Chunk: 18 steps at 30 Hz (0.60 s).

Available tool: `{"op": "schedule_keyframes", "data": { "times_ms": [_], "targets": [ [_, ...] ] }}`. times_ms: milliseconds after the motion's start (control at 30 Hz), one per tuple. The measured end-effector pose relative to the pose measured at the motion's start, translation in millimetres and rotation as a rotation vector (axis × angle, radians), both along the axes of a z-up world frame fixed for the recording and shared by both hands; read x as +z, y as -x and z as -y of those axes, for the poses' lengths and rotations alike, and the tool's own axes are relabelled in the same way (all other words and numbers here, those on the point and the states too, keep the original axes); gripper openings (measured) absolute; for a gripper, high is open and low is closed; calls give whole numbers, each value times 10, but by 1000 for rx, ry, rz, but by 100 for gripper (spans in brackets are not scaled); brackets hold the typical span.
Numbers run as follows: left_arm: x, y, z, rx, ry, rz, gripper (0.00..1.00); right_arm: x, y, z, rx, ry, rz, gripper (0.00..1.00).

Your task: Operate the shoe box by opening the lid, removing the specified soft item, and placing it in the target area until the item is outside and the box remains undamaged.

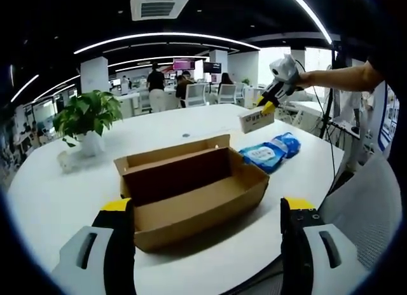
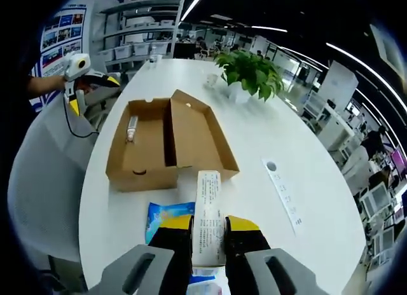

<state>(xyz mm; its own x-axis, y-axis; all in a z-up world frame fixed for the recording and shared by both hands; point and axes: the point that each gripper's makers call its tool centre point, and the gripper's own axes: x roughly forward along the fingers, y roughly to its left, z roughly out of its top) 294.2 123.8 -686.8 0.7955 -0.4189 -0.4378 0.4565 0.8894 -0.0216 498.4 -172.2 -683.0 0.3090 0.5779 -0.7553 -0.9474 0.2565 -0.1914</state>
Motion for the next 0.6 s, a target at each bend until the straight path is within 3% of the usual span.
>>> {"op": "schedule_keyframes", "data": {
  "times_ms": [600],
  "targets": [
    [-14, 10, 60, -9, 1, -13, 99, -322, -225, 551, -28, 80, -6, 14]
  ]
}}
